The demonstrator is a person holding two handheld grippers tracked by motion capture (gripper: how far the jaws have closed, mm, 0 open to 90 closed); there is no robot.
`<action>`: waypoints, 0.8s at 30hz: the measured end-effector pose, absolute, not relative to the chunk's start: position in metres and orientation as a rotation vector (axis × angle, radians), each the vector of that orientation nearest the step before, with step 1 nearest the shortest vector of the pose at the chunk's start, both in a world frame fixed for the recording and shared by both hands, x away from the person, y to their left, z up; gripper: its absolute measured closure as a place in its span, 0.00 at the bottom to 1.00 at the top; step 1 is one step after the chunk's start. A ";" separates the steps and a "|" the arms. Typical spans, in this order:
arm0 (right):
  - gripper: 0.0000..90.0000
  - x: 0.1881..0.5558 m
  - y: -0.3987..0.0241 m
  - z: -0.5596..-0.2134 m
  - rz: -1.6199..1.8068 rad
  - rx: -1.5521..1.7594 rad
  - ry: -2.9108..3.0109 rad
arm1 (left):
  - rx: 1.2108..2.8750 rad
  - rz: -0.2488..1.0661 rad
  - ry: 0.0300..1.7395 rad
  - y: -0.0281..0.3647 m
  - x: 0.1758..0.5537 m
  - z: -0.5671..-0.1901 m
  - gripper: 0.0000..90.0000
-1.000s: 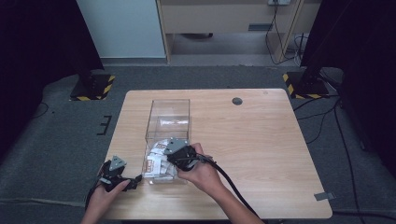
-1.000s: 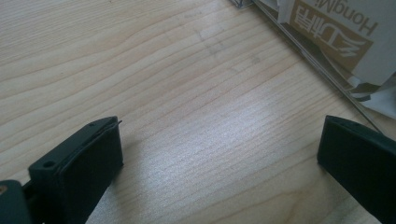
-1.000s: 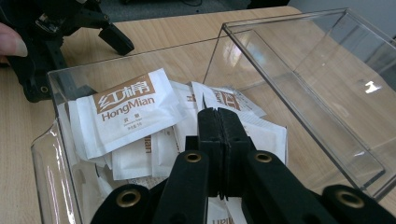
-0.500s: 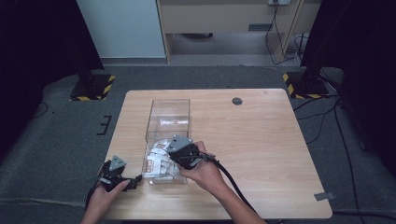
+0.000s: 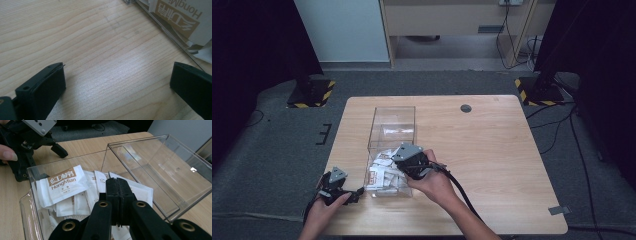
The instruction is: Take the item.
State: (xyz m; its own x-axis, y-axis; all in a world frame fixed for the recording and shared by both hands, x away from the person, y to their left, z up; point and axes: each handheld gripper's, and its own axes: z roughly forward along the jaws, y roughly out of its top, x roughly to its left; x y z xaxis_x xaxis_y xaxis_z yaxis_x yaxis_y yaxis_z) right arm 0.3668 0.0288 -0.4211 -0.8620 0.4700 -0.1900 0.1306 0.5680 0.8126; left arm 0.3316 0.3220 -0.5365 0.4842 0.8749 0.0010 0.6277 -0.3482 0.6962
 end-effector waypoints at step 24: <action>0.99 0.368 0.010 -0.403 1.244 0.502 2.365 | 2.095 0.502 1.235 0.322 0.332 -0.537 0.00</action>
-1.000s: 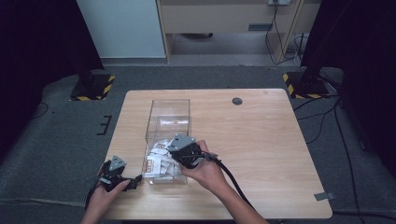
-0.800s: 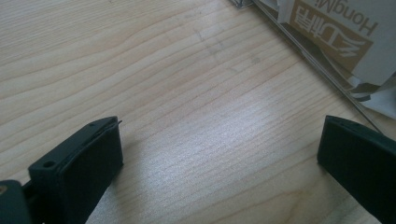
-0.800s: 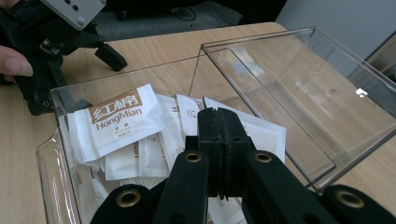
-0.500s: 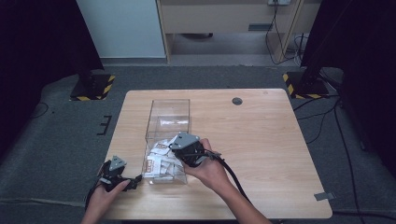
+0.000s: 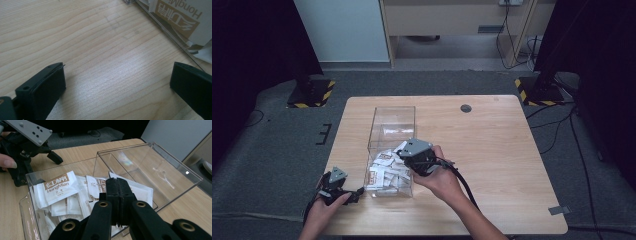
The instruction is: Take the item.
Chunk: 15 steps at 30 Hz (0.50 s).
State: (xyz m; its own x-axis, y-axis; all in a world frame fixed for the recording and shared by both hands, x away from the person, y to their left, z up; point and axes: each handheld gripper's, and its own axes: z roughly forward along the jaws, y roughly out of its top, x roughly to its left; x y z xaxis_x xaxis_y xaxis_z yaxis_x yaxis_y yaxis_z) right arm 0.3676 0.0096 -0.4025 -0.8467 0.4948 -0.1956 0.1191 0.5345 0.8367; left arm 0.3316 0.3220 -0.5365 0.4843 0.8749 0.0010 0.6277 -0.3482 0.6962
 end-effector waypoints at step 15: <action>0.99 0.373 -0.010 -0.393 1.254 0.540 2.326 | 2.093 0.501 1.236 0.322 0.332 -0.537 0.00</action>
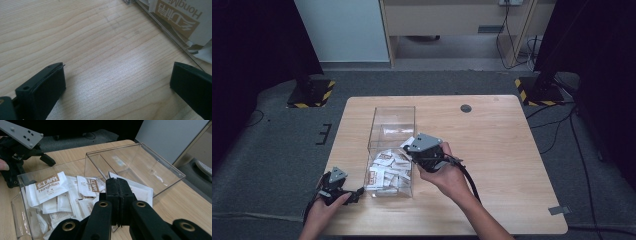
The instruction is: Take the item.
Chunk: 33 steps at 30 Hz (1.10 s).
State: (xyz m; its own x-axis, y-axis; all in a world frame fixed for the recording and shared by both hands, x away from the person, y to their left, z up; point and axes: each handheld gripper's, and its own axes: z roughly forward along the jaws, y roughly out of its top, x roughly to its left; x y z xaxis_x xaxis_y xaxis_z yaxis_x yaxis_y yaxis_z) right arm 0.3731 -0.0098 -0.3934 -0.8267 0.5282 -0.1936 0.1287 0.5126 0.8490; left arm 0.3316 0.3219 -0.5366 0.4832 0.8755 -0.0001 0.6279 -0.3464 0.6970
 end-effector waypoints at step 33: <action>0.99 0.396 -0.078 -0.392 1.216 0.691 2.239 | 2.092 0.502 1.235 0.322 0.332 -0.537 0.00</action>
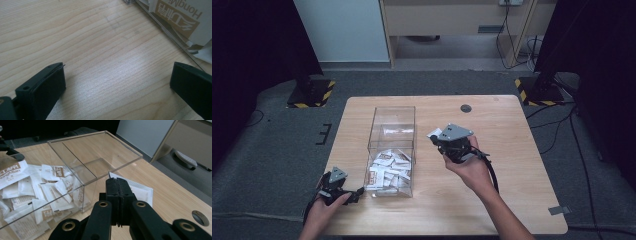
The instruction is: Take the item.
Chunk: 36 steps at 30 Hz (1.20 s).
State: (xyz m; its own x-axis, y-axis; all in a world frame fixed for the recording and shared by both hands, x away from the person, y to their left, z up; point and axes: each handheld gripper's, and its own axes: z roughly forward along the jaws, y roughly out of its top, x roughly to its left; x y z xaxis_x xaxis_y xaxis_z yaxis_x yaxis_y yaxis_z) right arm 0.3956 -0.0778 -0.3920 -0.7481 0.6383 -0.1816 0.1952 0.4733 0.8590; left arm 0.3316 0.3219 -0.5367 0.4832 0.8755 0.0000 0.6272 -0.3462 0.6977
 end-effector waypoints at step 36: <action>0.99 0.415 -0.142 -0.399 1.191 0.857 2.163 | 2.093 0.501 1.236 0.322 0.332 -0.537 0.00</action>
